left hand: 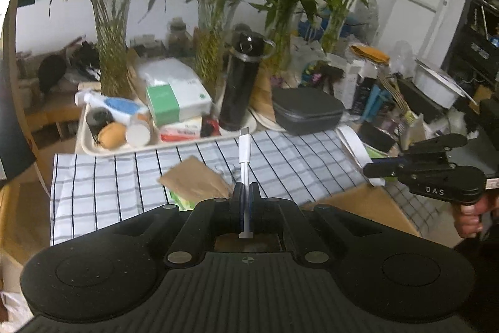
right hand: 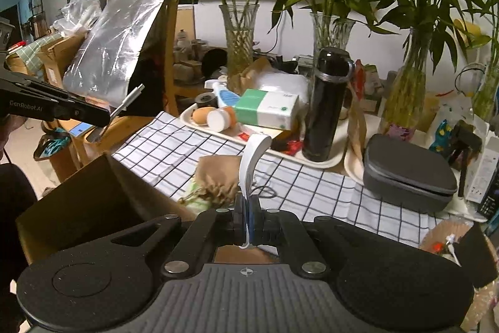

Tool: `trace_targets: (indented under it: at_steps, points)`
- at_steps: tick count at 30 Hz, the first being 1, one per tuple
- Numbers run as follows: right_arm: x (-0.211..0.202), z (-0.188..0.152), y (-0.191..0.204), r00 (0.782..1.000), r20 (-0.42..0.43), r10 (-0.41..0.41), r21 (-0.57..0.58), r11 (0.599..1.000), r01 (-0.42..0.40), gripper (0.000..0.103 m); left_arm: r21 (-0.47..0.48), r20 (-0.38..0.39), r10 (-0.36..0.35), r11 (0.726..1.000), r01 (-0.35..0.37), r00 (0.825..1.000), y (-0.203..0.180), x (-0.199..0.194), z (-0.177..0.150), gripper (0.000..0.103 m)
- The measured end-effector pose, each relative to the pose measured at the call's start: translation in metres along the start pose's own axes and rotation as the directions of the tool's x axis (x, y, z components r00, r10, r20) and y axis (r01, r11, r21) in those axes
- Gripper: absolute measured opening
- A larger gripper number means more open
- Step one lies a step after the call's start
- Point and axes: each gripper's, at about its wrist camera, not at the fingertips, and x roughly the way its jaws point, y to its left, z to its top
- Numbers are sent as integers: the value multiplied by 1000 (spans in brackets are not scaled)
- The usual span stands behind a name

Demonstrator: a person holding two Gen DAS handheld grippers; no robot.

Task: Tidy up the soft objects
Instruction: 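Carry the white cable in the left gripper into the box while the right carries the hook, then open both grippers to drop the cable and hook into the box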

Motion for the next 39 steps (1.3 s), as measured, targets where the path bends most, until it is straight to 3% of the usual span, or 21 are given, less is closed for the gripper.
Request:
trace_targets:
  at_steps: [10, 27, 28, 30, 32, 39]
  points:
    - [-23, -15, 16, 998, -19, 66, 59, 996, -65, 4, -5, -114, 13, 1000, -13, 993, -16, -9, -21, 3]
    - [-37, -43, 37, 994, -97, 52, 163, 986, -36, 4, -7, -214, 60, 998, -63, 975, -34, -6, -50, 5]
    - [-36, -45, 37, 993, -109, 45, 176, 984, -25, 4, -8, -214, 75, 997, -78, 974, -33, -5, -51, 8]
    - [-35, -48, 36, 991, -129, 38, 204, 979, -11, 4, -18, -216, 90, 995, -96, 972, -31, -5, -51, 36]
    - [-33, -52, 35, 987, -151, 48, 234, 972, -11, 4, -35, -203, 91, 994, -100, 975, -29, -7, -51, 48]
    - [-28, -60, 41, 977, -200, 72, 242, 970, -22, 6, -71, -178, 87, 992, -101, 980, -20, -18, -51, 48]
